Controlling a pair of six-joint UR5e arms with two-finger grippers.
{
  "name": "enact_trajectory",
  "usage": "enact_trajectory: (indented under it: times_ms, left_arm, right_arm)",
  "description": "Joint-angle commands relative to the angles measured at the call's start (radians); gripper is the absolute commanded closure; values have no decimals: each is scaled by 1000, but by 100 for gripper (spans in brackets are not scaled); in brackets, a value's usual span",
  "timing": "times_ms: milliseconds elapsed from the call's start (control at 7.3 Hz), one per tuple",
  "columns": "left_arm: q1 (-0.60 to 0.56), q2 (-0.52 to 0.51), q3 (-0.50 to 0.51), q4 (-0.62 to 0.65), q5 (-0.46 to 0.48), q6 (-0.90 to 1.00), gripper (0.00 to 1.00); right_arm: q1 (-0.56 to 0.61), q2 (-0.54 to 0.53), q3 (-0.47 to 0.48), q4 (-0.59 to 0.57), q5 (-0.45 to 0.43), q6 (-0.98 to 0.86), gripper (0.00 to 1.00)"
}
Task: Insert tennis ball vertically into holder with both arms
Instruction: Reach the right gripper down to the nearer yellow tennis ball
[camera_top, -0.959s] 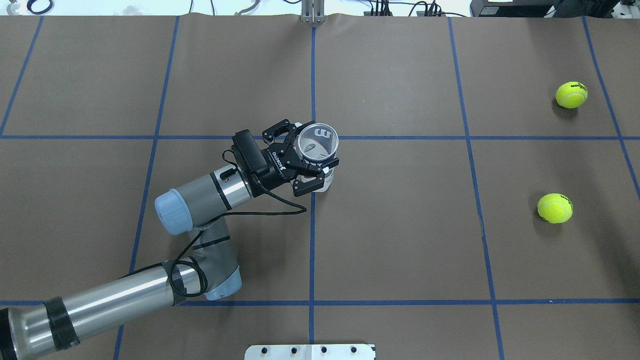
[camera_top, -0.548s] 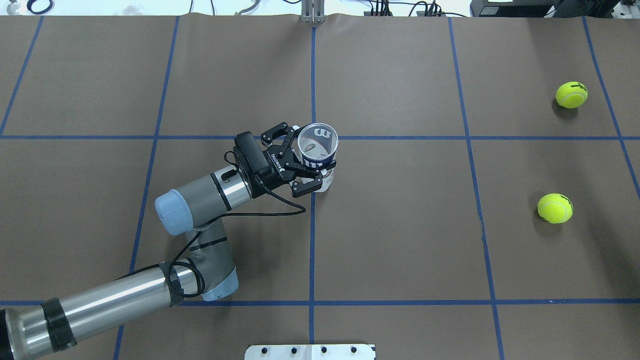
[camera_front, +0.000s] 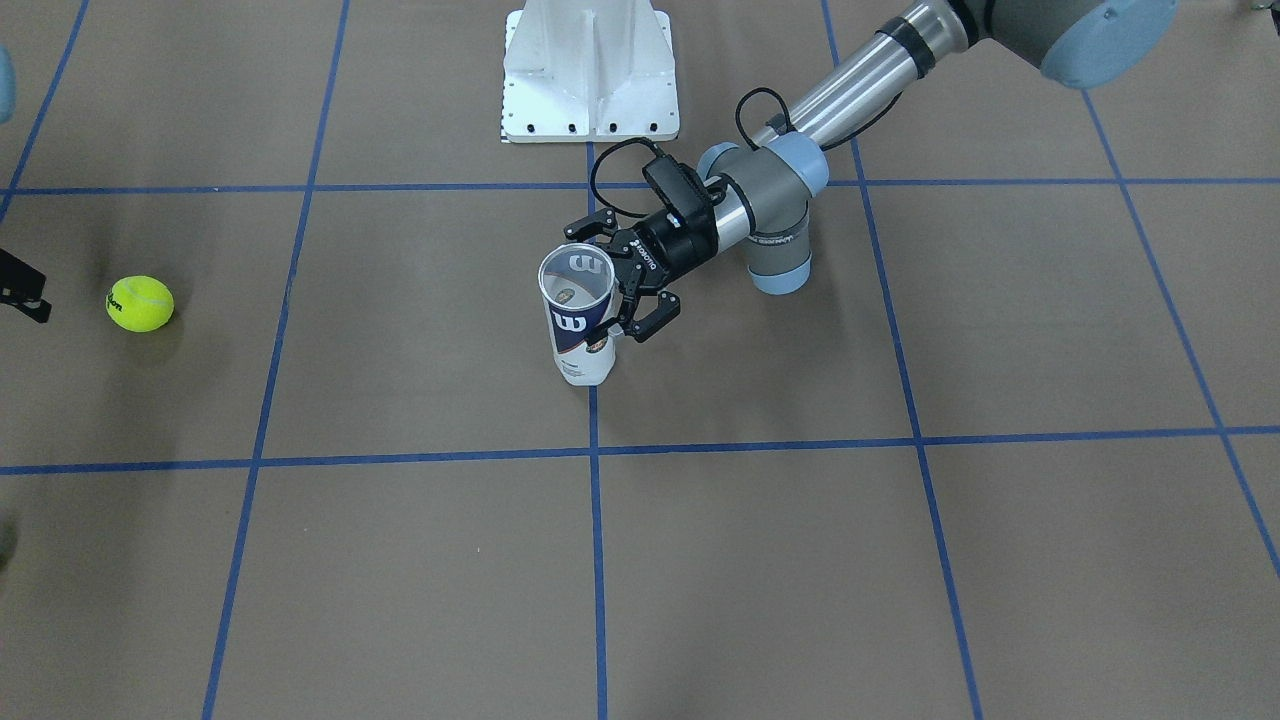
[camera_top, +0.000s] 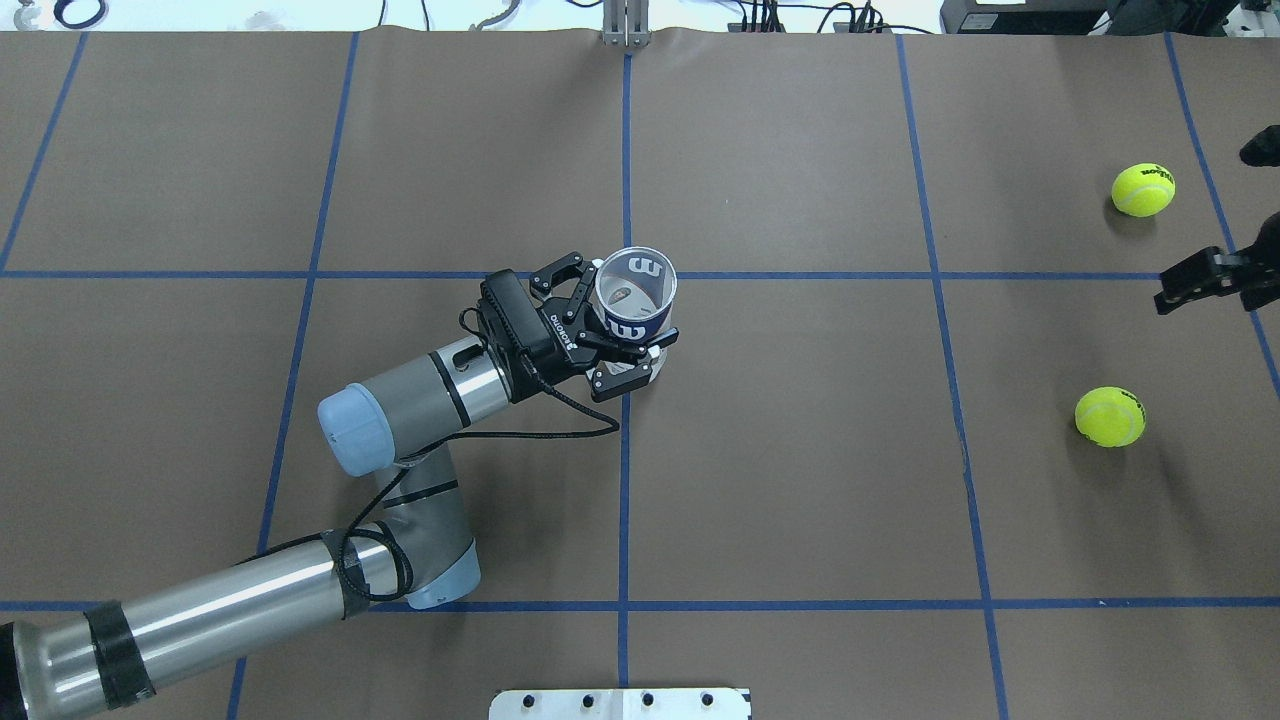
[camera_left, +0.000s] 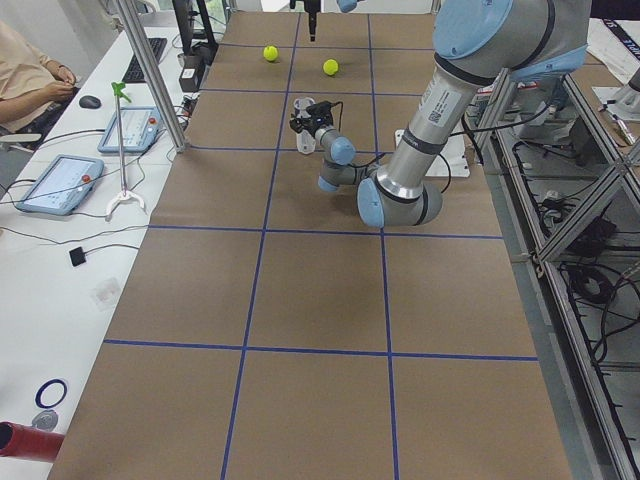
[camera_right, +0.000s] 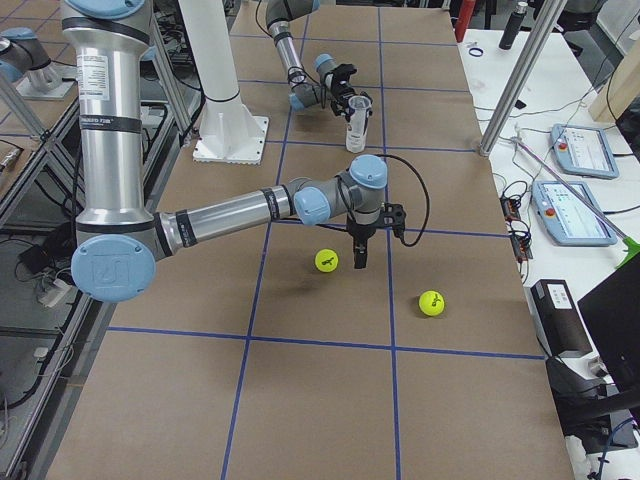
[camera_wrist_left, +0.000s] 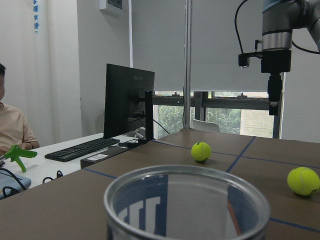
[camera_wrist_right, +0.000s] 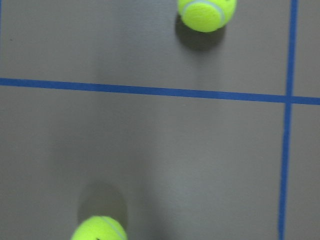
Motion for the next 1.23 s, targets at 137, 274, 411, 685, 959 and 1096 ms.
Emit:
enact_trajectory:
  times_ms: [137, 274, 411, 685, 959, 1096]
  left_arm:
    - [0, -1, -9, 3, 0, 0, 1]
    - [0, -3, -9, 3, 0, 0, 1]
    - [0, -3, -9, 3, 0, 0, 1]
    - [0, -4, -9, 7, 0, 0, 1]
    - [2, -3, -9, 7, 0, 0, 1]
    - [2, -3, -9, 7, 0, -2, 1]
  right_arm:
    - [-203, -45, 52, 146, -117, 284, 0]
    - [-252, -85, 74, 178, -167, 316, 0]
    - [-286, -134, 72, 244, -212, 315, 0]
    - [-353, -165, 71, 252, -336, 303, 0]
    - [-395, -179, 59, 248, -411, 280, 0]
    - [-404, -179, 57, 246, -425, 279, 1]
